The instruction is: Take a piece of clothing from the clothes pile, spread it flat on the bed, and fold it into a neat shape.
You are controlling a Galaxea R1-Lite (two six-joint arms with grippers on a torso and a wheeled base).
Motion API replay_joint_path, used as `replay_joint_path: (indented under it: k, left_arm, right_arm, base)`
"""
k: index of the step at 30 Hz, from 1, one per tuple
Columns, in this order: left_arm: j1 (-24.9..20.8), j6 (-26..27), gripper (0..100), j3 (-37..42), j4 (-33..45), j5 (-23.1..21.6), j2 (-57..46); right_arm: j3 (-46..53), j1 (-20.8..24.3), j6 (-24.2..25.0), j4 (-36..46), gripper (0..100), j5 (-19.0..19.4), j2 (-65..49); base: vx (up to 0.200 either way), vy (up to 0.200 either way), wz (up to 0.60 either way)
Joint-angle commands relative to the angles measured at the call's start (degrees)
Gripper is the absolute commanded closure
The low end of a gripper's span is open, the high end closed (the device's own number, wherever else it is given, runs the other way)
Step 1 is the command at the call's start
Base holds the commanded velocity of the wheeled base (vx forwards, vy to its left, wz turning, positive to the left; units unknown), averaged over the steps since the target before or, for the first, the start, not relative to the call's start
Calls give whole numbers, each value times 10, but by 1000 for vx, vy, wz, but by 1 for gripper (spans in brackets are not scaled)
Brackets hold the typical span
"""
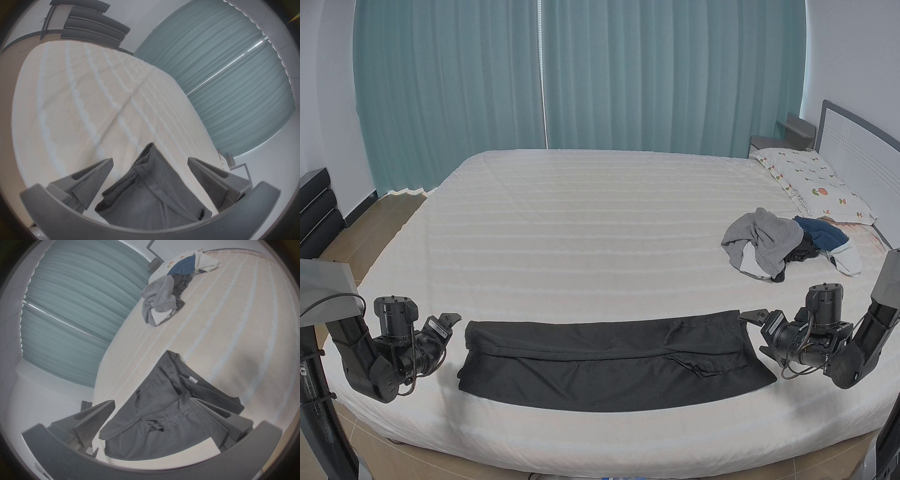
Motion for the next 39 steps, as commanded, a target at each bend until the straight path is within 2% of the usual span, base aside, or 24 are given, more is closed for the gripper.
replay_joint_path:
  k: [1, 4, 8, 10, 15, 26, 27, 33, 39]
  left_arm:
    - [-17, -30, 0, 60, 0, -20, -7]
    - [-26, -32, 0, 69, 0, -21, -7]
    - [-42, -31, 0, 70, 0, -16, 16]
    - [-62, -28, 0, 65, -1, 2, 46]
    - [-81, -29, 0, 38, -5, 36, 69]
    - [-93, -24, 0, -15, -3, 80, 110]
    - [-95, -22, 100, -15, -4, 81, 111]
    - [-93, -21, 100, -9, -5, 93, 111]
    - [-85, -22, 100, -6, -5, 98, 109]
  right_arm:
    - [76, 10, 19, -81, 0, 13, -10]
    - [97, 18, 28, -117, 0, 13, -2]
    - [101, 21, 30, -124, 0, 13, 7]
    - [101, 21, 30, -125, 0, 13, 12]
    - [101, 29, 31, -125, 0, 13, 14]
    - [102, 43, 31, -124, 0, 5, 25]
    - [102, 46, 31, -118, 0, 4, 25]
    - [119, 61, 26, -114, 0, -7, 53]
    - [114, 56, 25, -114, 0, -10, 90]
  base:
    - [-200, 0, 0]
    - [-67, 0, 0]
    - [0, 0, 0]
    - [0, 0, 0]
    - [0, 0, 0]
    - [0, 0, 0]
    - [0, 0, 0]
    - [0, 0, 0]
    - [0, 0, 0]
